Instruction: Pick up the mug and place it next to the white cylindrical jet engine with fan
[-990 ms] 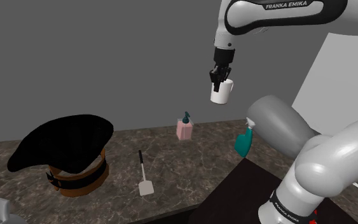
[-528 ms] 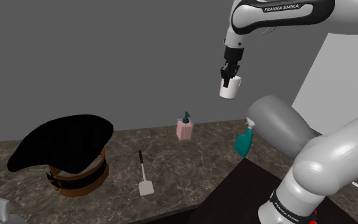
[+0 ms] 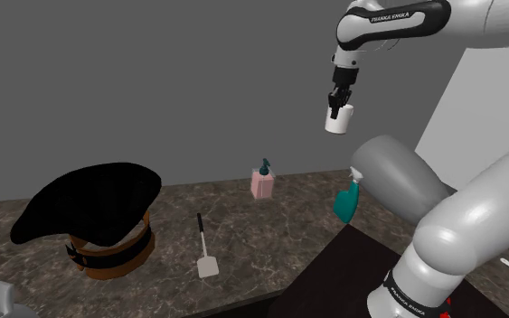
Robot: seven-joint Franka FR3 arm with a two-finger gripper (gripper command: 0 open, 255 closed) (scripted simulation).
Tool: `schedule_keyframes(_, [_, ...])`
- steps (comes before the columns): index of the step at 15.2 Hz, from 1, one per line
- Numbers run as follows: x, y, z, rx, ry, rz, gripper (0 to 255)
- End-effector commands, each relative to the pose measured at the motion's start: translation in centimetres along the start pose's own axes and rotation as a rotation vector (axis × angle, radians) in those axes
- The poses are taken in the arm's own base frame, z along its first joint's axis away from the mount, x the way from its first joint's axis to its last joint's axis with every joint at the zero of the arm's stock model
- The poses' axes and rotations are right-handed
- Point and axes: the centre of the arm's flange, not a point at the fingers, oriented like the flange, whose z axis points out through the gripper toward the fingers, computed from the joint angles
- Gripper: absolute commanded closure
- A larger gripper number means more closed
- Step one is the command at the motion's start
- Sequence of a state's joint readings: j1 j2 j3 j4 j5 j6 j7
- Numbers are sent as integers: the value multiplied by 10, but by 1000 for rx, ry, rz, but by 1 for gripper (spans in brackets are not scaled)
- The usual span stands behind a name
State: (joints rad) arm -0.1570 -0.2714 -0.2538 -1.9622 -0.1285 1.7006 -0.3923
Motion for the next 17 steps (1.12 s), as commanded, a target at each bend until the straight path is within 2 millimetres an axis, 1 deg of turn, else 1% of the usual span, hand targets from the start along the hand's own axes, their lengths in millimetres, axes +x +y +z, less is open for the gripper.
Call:
schedule_keyframes(1, [2, 25, 1, -1, 1, -2, 255])
schedule_keyframes(11, [11, 158, 8, -1, 1, -2, 255])
schedule_keyframes(17, [11, 156, 40, -1, 1, -2, 255])
